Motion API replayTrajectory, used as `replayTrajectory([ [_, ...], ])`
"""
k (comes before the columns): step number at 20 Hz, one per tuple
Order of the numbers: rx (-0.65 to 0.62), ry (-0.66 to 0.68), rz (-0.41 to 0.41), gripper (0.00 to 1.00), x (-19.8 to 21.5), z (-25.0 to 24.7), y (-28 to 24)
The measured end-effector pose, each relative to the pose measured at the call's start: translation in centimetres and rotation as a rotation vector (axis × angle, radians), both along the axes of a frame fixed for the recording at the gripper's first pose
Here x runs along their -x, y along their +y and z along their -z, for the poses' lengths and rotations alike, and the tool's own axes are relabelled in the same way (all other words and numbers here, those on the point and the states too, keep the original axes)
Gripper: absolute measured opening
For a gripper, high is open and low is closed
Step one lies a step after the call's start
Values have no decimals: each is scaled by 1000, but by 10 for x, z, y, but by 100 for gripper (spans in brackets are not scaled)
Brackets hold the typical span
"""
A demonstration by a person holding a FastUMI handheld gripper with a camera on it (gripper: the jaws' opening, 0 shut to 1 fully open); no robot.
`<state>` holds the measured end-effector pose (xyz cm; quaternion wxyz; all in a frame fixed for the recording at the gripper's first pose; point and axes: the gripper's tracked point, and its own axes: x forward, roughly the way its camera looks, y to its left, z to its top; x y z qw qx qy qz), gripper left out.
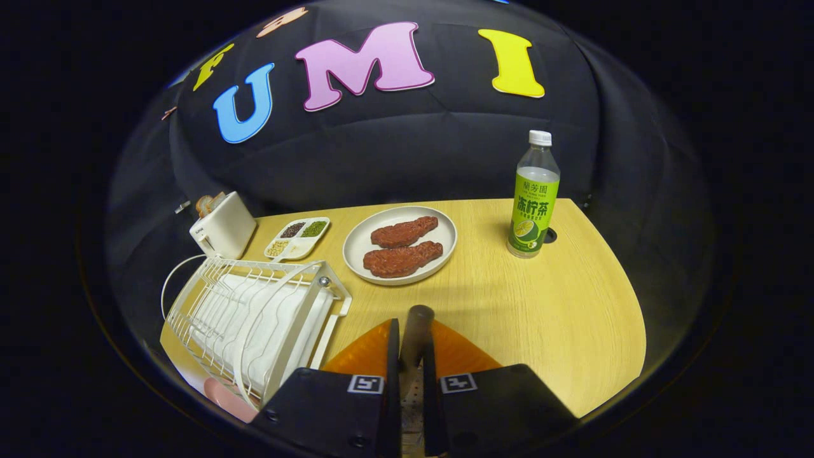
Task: Take the plate from the dish rack, then take the spoon from the basket and place it into the plate.
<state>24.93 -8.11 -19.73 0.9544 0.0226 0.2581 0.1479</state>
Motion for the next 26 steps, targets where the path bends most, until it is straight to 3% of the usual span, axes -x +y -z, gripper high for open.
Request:
replayTrajectory([
  [7, 66, -94, -37, 12, 26, -46, 9],
  [12, 30, -157, 3, 13, 53, -113, 19],
  [16, -23, -173, 10, 12, 101, -156, 48],
  [21, -57, -131, 7, 12, 175, -151, 100],
  [26, -123, 16, -20, 12, 240, -85, 165],
])
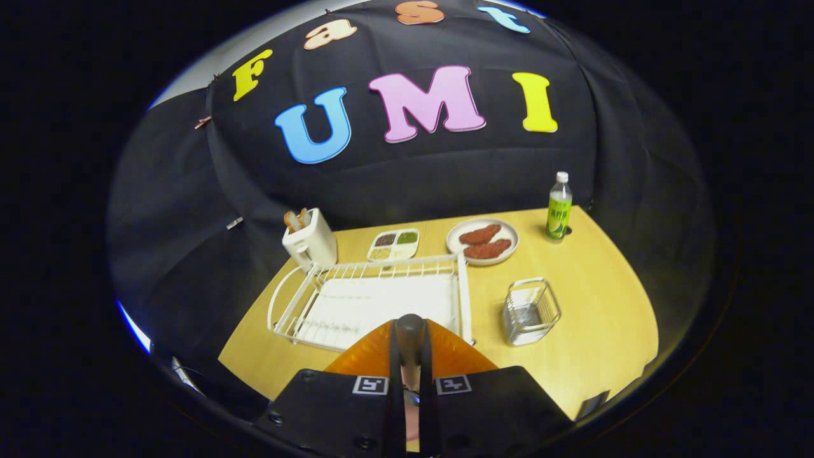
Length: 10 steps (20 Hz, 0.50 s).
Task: Take the plate from the dish rack, then take the spoon from the basket and place it into the plate.
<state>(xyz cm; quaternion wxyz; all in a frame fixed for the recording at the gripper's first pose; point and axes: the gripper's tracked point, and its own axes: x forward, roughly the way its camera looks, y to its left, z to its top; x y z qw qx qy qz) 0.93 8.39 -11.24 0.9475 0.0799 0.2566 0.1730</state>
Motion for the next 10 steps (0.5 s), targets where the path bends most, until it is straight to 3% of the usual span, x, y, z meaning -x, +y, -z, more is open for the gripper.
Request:
replayTrajectory([
  [3, -29, 95, 11, 12, 22, 46, 28],
  [10, -40, 195, 41, 12, 27, 117, 55],
])
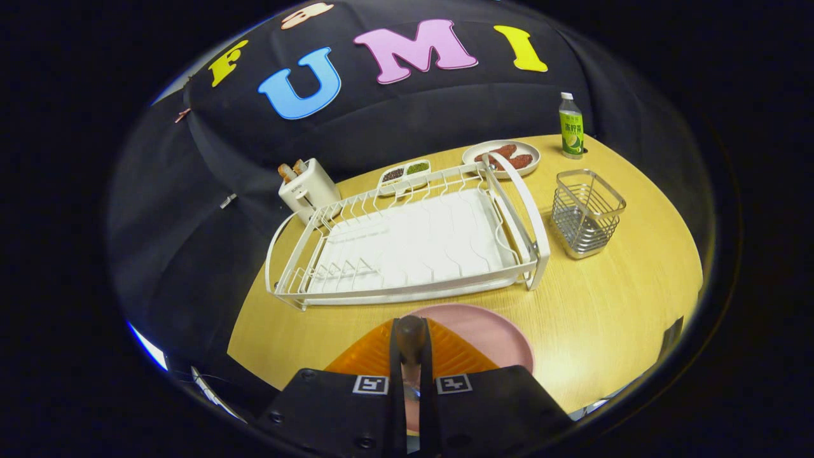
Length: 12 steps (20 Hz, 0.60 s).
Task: Take the plate from the dish rack, then take the spoon from the basket and place it into the plate.
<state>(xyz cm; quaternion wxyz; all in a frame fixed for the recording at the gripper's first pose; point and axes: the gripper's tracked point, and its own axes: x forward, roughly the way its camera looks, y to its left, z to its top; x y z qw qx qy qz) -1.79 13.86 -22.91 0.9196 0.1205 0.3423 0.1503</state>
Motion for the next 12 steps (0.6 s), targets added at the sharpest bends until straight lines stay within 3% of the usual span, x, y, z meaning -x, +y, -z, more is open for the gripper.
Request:
replayTrajectory([
  [3, -43, 27, 28, 13, -3, 7, 2],
  [8, -11, 34, 45, 17, -7, 8, -12],
  [10, 31, 14, 72, 42, -10, 5, -27],
  [12, 40, -16, 69, 86, -8, -2, -32],
])
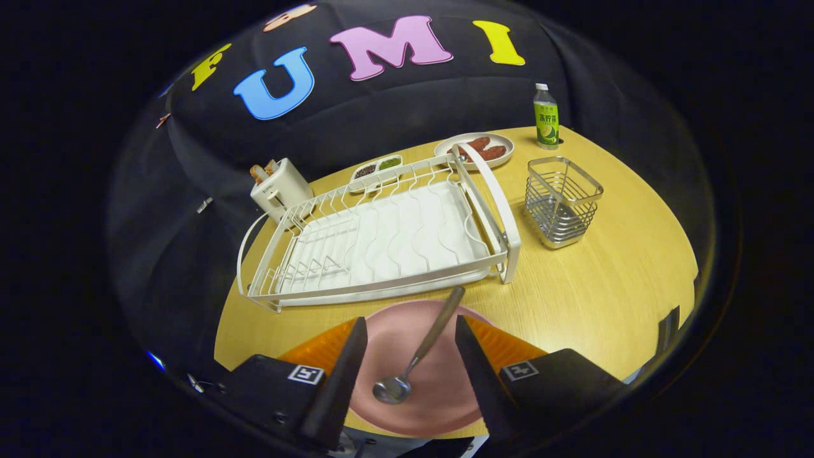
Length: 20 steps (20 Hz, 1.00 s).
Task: Take the plate from the dish rack, then take the spoon from the basket and place it into the plate.
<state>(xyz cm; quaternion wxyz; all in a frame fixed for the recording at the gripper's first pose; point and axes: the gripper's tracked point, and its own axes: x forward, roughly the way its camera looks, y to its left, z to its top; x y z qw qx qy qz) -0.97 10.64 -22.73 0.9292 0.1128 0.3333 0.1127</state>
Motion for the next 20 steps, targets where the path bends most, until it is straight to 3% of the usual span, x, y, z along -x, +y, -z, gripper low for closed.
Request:
replayTrajectory([
  [2, 36, -23, -12, 99, 3, -5, -12],
  [9, 91, -169, -39, 99, -3, -61, -58],
  [14, 101, -313, -51, 98, -14, -136, -90],
  [20, 87, -615, -33, 98, -22, -267, -130],
])
